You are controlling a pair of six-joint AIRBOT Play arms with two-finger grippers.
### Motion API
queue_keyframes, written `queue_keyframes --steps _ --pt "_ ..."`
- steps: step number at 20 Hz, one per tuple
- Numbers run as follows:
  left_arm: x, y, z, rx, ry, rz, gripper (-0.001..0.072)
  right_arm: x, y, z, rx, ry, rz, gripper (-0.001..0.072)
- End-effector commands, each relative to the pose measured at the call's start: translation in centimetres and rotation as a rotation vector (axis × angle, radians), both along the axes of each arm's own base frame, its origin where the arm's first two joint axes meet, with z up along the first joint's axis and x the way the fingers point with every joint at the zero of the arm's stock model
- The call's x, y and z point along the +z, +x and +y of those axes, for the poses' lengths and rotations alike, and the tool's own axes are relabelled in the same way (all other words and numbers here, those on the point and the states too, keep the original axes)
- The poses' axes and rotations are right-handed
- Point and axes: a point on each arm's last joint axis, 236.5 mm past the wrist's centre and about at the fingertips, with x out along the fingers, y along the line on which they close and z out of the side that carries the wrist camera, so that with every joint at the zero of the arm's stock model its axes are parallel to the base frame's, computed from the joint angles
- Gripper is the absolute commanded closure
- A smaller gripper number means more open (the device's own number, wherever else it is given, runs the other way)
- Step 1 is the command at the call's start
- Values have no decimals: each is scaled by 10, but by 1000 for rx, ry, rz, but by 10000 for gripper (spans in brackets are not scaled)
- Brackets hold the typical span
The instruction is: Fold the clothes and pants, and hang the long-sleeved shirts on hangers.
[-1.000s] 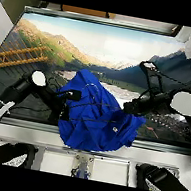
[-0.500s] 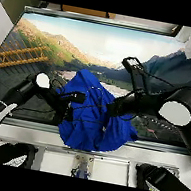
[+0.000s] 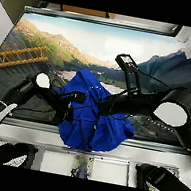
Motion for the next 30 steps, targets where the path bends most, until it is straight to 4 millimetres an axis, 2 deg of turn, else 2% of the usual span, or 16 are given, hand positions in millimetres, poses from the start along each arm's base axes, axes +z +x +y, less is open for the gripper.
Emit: queue_keyframes --steps 1,2,3,6,10,12,15,17,18,19,21,24,27,30 --pt "0 0 0 -1 0 1 699 1 -1 3 5 12 7 386" --pt "0 0 0 -1 0 1 699 1 -2 3 17 10 -3 66" --pt "0 0 0 -1 0 1 699 3 -2 3 40 4 -22 -7" --pt "0 0 0 -1 0 1 699 10 -3 -12 77 -18 -69 -8" --pt "0 0 0 -1 0 1 699 6 -13 -68 236 -107 -48 -8" --pt "0 0 0 -1 0 1 699 9 0 -92 230 -88 -51 -8" --pt "0 0 0 -1 0 2 699 15 34 -123 104 -73 -103 -7" --pt "0 0 0 -1 0 1 699 16 44 -136 44 -68 -109 -7" --pt "0 0 0 -1 0 1 699 19 45 -135 30 -45 -103 -7" --pt "0 0 0 -1 0 1 699 18 46 -136 84 -69 -147 -7" --pt "0 0 0 -1 0 1 698 16 45 -139 225 -96 -231 -8" --pt "0 0 0 -1 0 1 698 9 32 -145 332 98 -240 -7" --pt "0 0 0 -1 1 1 699 -1 22 -170 355 321 -307 -8" --pt "0 0 0 -1 0 1 698 -30 4 -191 380 419 -383 -8"
